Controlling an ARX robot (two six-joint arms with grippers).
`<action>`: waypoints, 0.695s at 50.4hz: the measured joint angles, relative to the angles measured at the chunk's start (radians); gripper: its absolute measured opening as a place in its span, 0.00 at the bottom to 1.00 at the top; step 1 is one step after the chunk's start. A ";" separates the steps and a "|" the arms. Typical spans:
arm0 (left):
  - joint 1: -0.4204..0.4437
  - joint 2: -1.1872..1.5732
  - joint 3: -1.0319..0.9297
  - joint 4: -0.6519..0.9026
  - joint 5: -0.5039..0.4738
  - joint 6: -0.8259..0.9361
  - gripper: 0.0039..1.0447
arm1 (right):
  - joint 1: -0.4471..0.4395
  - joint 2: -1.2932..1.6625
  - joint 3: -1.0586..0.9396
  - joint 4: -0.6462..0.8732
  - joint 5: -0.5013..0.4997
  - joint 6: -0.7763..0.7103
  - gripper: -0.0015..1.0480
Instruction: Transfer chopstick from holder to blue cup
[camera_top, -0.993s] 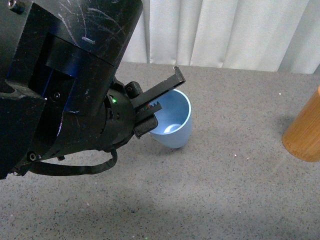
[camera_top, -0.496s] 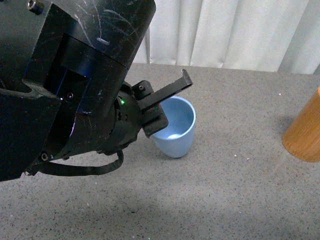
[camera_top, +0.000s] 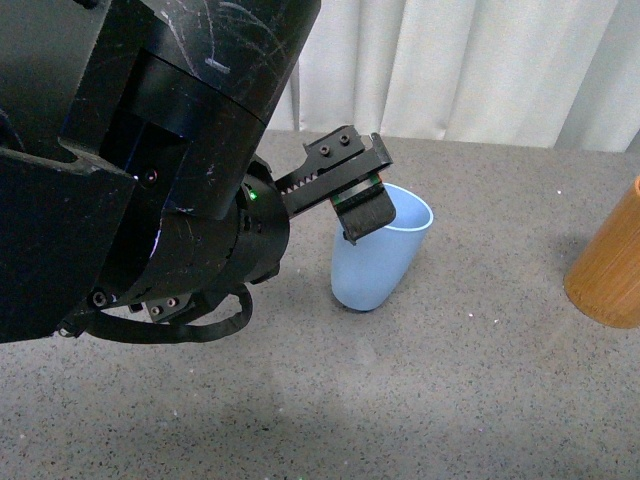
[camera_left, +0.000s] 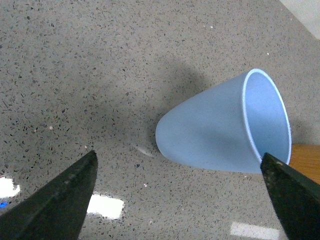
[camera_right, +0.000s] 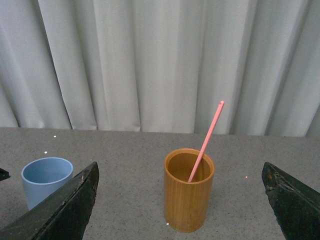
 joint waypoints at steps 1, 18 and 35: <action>0.001 -0.001 0.000 0.000 0.000 0.000 0.94 | 0.000 0.000 0.000 0.000 0.000 0.000 0.91; 0.060 -0.083 -0.021 -0.015 -0.019 0.001 0.94 | 0.000 0.000 0.000 0.000 0.000 0.000 0.91; 0.287 -0.212 -0.447 0.765 -0.054 0.530 0.66 | 0.000 0.000 0.000 0.000 0.002 0.000 0.91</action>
